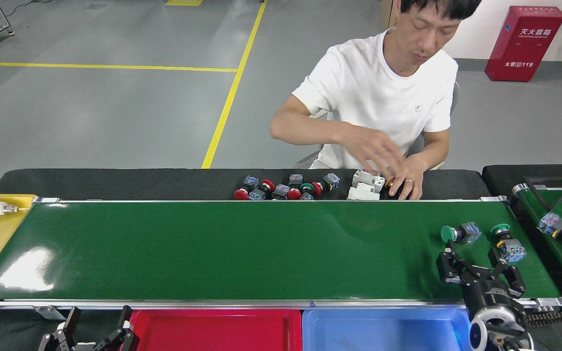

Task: Pick switch part from conveyor to tray

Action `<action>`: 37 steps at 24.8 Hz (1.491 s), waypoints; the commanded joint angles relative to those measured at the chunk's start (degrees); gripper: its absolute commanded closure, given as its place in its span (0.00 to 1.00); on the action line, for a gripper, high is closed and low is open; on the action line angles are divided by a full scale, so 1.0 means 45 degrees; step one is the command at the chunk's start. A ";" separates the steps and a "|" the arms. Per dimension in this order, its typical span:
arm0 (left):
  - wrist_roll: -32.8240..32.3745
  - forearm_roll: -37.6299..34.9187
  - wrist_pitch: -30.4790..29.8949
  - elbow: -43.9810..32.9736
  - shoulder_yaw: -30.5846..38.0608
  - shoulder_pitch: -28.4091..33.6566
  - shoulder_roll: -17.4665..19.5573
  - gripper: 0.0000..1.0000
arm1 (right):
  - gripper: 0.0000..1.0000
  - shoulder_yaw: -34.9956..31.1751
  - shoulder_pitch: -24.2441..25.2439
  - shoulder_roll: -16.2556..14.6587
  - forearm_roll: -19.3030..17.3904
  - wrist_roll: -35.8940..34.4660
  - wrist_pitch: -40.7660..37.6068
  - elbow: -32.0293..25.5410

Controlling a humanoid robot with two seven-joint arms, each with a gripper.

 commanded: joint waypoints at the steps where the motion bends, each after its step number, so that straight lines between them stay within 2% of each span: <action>1: -0.0017 0.0035 -0.0019 -0.0162 0.0022 -0.0085 -0.0038 0.00 | 0.04 0.0163 -0.0410 0.0027 -0.0007 -0.0092 0.0277 0.0167; 8: -0.1032 0.0114 -0.0058 -0.0162 0.0022 -0.0280 -0.0038 0.00 | 0.04 0.0221 -0.1289 0.0203 -0.0007 -0.0131 0.0277 0.1358; 14: -0.0993 0.0114 -0.0058 -0.0162 0.0022 -0.0417 -0.0019 0.00 | 0.03 0.0612 -0.1953 0.0496 -0.0007 -0.0150 0.0297 0.2100; 24: -0.0993 0.0114 -0.0351 -0.0162 0.0002 -0.0397 0.0118 0.00 | 0.03 0.1042 -0.3360 0.0985 -0.0007 -0.0502 0.0277 0.4288; 26: -0.0993 0.0133 -0.0351 -0.0162 0.0002 -0.0397 -0.0038 0.00 | 0.09 0.1237 -0.3477 0.1043 -0.0007 -0.0600 0.0258 0.4542; 28: -0.0993 0.0133 -0.0351 -0.0162 -0.0017 -0.0397 -0.0117 0.00 | 0.30 0.1452 -0.3575 0.1004 -0.0124 -0.0600 0.0121 0.4581; 30: -0.0993 0.0133 -0.0351 -0.0162 0.0002 -0.0397 -0.0195 0.00 | 0.41 0.1510 -0.3575 0.1004 -0.0163 -0.0600 0.0082 0.4581; 34: -0.0974 0.0114 -0.0331 -0.0162 -0.0017 -0.0436 -0.0214 0.00 | 0.45 0.1510 -0.3575 0.1004 -0.0163 -0.0482 -0.0152 0.4405; 37: -0.0974 0.0114 -0.0331 -0.0162 -0.0017 -0.0456 -0.0214 0.00 | 0.45 0.1530 -0.3457 0.1004 -0.0163 -0.0385 -0.0191 0.3506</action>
